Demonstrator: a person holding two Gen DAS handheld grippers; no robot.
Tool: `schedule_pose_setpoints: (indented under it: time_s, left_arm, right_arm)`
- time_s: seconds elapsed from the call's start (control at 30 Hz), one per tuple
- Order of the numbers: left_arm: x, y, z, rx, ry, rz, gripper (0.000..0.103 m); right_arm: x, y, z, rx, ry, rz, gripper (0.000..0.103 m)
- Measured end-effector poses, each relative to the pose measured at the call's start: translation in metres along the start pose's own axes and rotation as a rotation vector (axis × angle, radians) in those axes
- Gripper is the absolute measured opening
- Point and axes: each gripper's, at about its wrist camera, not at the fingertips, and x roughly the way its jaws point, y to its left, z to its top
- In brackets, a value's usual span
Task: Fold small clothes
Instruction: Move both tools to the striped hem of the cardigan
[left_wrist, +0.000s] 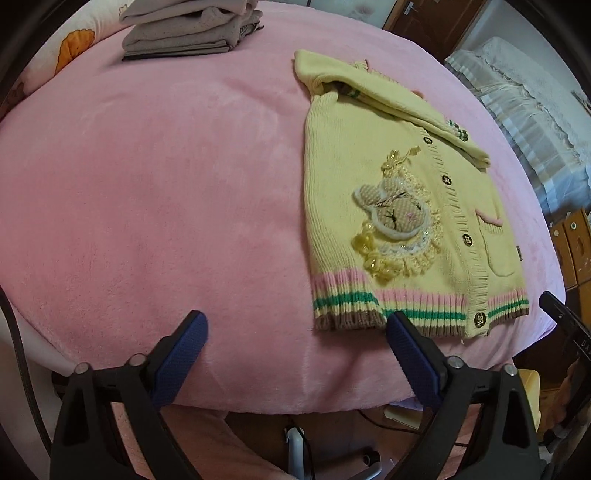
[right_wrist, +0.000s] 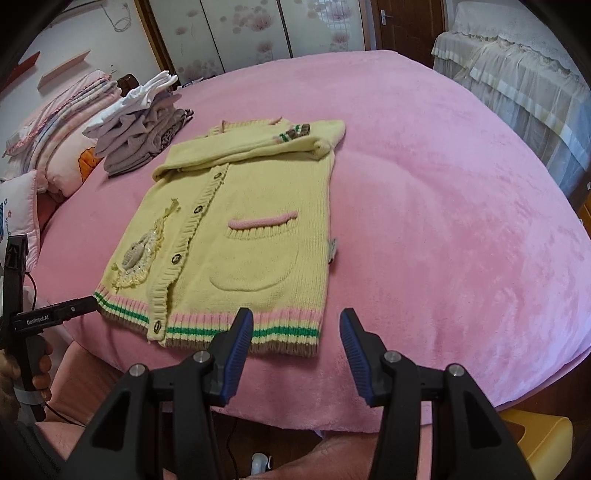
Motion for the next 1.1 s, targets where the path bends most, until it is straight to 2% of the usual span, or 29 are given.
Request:
schedule_pose_setpoints:
  time_s: [0.13, 0.27, 0.5, 0.57, 0.83, 0.97, 1.1]
  left_arm:
    - [-0.005, 0.002, 0.000, -0.002, -0.038, 0.043, 0.091]
    - [-0.001, 0.007, 0.001, -0.012, -0.024, 0.080, 0.090]
    - [0.004, 0.006, 0.008, -0.050, -0.011, -0.023, 0.088]
    - [0.008, 0.002, 0.010, -0.046, 0.002, -0.052, 0.081]
    - [0.020, -0.006, 0.014, -0.052, 0.021, -0.119, 0.071]
    - [0.020, -0.013, 0.014, -0.036, 0.040, -0.162, 0.058]
    - [0.028, -0.011, 0.013, -0.063, 0.063, -0.206, 0.058]
  right_arm:
    - [0.006, 0.004, -0.001, -0.008, 0.016, 0.005, 0.049]
    - [0.010, 0.008, -0.003, -0.016, 0.017, 0.016, 0.049]
    - [0.023, 0.005, -0.001, 0.002, 0.035, 0.029, 0.049]
    - [0.027, 0.002, -0.001, 0.014, 0.044, 0.038, 0.049]
    - [0.037, -0.018, -0.008, 0.093, 0.084, 0.068, 0.049]
    - [0.041, -0.025, -0.013, 0.119, 0.101, 0.107, 0.049]
    - [0.045, -0.027, -0.014, 0.134, 0.114, 0.138, 0.049]
